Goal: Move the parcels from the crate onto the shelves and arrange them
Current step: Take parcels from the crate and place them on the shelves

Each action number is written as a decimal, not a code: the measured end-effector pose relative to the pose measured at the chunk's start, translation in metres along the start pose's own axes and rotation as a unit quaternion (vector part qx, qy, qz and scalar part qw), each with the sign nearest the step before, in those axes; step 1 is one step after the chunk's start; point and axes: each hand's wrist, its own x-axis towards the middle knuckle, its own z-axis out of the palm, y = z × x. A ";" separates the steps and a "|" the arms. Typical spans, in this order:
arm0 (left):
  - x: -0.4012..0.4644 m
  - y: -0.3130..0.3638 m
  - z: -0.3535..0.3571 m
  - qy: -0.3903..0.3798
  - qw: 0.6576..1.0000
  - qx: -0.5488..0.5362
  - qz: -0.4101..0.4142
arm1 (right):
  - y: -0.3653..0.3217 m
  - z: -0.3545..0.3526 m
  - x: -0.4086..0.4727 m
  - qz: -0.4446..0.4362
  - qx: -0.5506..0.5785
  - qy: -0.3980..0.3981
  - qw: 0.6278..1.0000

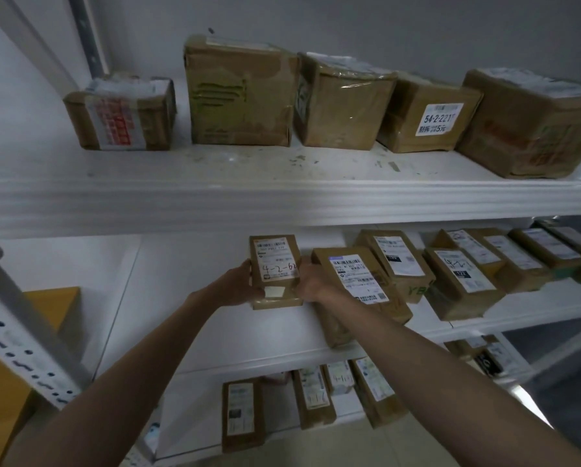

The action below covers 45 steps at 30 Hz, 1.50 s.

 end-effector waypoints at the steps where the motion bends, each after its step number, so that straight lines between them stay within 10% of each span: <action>1: 0.001 0.000 0.000 -0.006 1.000 0.003 -0.001 | 0.000 -0.001 0.001 0.003 -0.004 -0.006 1.000; 24: -0.101 0.044 -0.015 0.069 0.962 0.209 -0.159 | 0.007 -0.077 -0.074 -0.215 -0.154 -0.012 0.964; 45: -0.478 0.008 0.187 0.125 0.860 0.100 -0.484 | -0.015 0.102 -0.327 -0.527 -0.310 -0.211 0.763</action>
